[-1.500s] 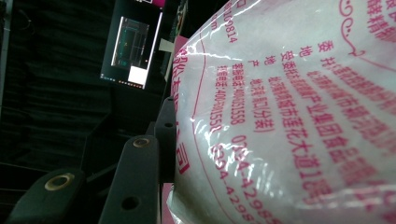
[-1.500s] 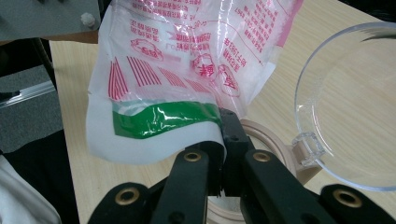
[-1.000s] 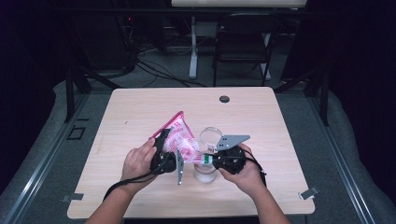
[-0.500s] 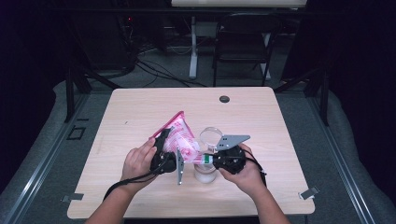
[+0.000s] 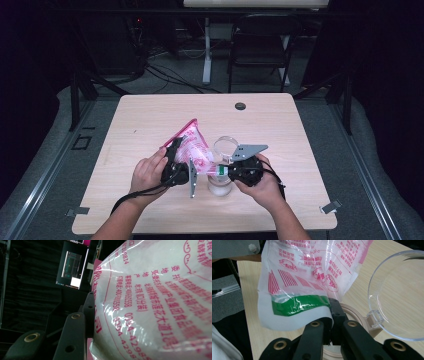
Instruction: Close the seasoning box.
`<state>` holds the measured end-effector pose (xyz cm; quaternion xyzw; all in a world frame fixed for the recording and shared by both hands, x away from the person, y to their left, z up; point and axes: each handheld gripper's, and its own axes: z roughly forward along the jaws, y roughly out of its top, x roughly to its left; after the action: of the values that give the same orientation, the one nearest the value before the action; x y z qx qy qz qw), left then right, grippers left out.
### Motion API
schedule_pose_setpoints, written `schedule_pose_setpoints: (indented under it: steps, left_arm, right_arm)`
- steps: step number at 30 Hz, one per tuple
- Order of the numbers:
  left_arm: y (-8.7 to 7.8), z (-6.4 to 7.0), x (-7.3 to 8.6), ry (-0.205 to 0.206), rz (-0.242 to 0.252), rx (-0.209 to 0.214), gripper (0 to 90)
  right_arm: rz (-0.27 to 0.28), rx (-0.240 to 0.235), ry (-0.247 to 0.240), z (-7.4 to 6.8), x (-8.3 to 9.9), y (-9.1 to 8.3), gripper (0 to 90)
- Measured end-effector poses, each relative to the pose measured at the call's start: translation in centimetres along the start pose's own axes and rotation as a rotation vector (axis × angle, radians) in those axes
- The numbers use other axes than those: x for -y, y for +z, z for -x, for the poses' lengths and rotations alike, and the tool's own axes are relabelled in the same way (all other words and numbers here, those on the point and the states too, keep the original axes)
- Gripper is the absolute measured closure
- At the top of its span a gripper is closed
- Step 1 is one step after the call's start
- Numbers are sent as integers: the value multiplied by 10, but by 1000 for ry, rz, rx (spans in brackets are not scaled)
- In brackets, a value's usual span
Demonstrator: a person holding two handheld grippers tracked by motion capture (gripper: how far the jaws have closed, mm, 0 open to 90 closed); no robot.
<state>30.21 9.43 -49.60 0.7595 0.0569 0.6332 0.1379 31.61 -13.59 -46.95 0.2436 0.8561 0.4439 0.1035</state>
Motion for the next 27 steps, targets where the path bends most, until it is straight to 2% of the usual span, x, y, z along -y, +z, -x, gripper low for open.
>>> schedule_pose_setpoints:
  steps: [27]
  left_arm:
    - [0, 0, -2, 9, 4, -5, 626]
  right_arm:
    - [-4, 4, -1, 1, 0, 0, 896]
